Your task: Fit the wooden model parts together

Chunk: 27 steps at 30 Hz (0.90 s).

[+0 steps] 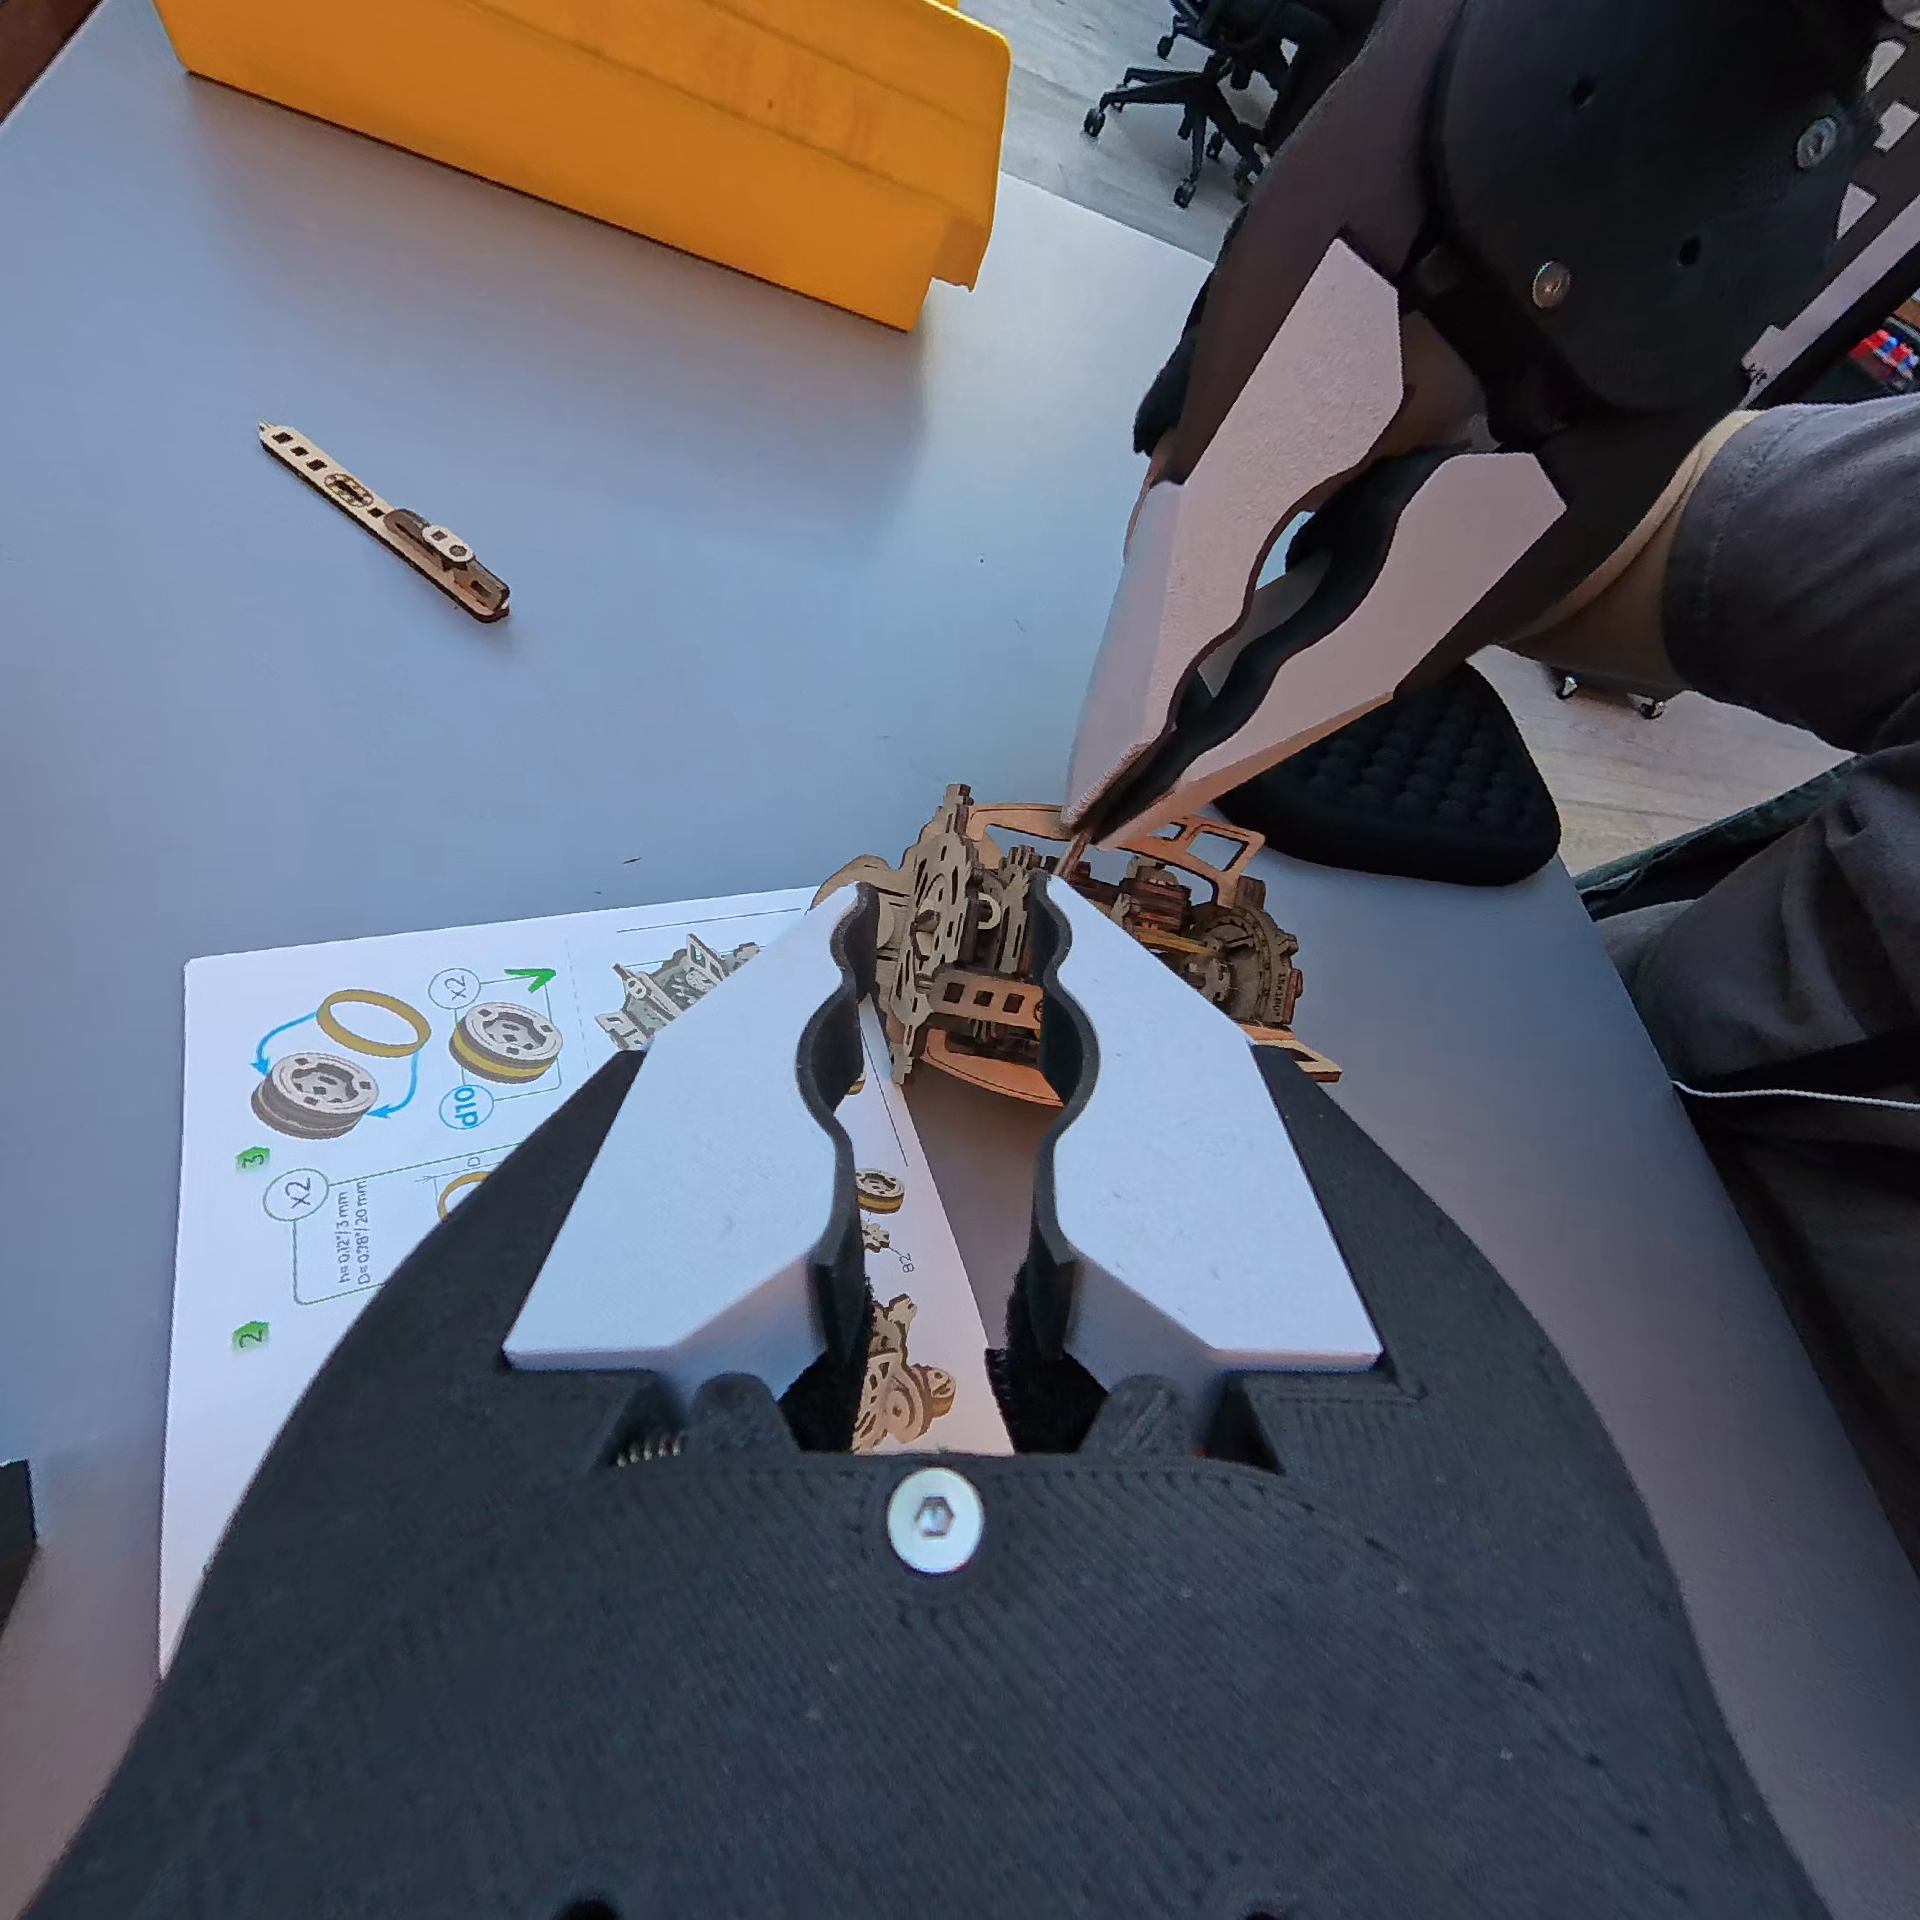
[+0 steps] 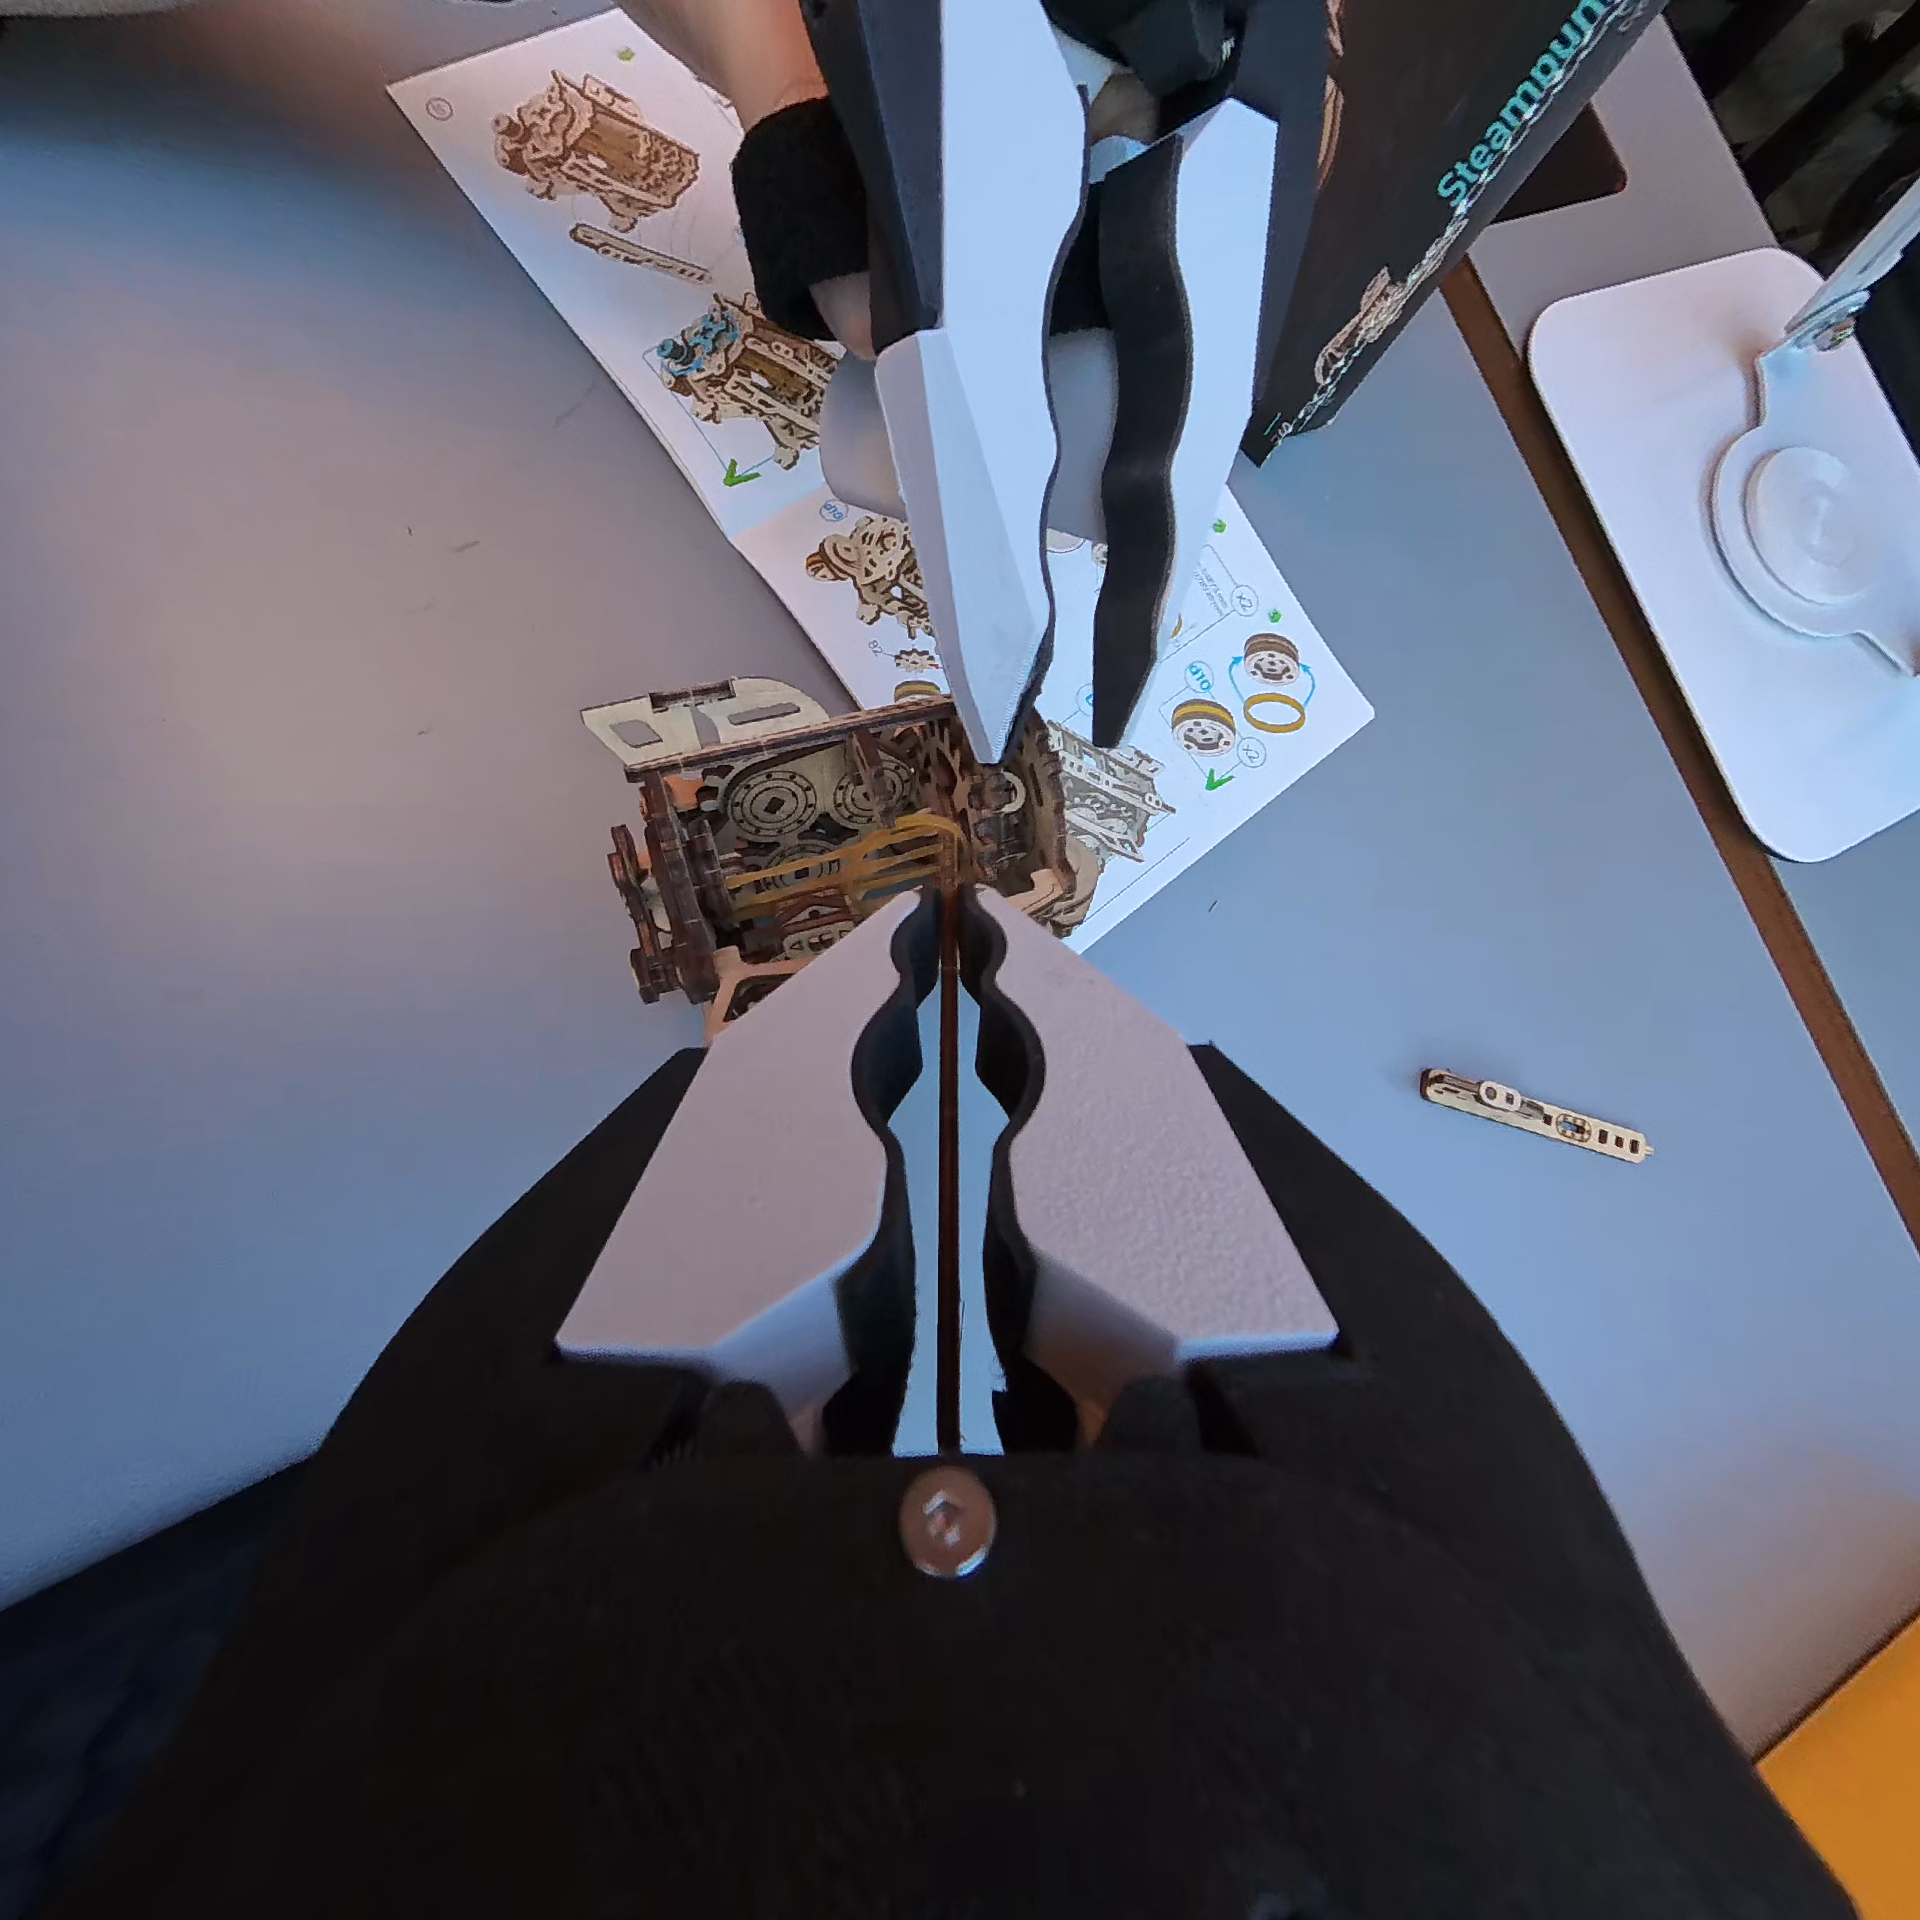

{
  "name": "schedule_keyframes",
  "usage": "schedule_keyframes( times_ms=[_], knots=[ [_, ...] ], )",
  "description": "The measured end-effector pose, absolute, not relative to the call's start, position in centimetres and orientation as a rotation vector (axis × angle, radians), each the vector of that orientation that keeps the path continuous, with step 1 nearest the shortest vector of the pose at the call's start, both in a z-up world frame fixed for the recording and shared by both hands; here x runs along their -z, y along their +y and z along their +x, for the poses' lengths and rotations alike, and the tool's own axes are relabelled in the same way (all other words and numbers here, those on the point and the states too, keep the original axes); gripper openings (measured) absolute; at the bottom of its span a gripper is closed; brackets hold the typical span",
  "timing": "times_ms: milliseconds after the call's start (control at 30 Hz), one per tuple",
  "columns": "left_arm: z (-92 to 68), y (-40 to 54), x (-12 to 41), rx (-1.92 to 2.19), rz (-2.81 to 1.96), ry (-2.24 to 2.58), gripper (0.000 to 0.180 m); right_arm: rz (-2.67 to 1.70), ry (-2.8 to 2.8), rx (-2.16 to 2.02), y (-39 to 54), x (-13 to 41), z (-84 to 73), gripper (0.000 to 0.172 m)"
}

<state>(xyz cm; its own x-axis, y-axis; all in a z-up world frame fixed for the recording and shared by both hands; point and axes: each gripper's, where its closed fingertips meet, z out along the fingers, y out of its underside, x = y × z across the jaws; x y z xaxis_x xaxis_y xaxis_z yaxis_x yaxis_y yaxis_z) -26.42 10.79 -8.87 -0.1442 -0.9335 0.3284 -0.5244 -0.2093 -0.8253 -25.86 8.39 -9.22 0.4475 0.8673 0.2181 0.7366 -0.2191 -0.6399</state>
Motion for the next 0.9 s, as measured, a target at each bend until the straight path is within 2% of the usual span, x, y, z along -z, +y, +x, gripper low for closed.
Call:
schedule_keyframes(
  times_ms=[900],
  knots=[
    [-26.4,10.5,8.9,1.304,-1.707,1.653,0.027,-1.969,-1.367,-0.187,8.8,9.1,-26.1,0.001]
  ],
)
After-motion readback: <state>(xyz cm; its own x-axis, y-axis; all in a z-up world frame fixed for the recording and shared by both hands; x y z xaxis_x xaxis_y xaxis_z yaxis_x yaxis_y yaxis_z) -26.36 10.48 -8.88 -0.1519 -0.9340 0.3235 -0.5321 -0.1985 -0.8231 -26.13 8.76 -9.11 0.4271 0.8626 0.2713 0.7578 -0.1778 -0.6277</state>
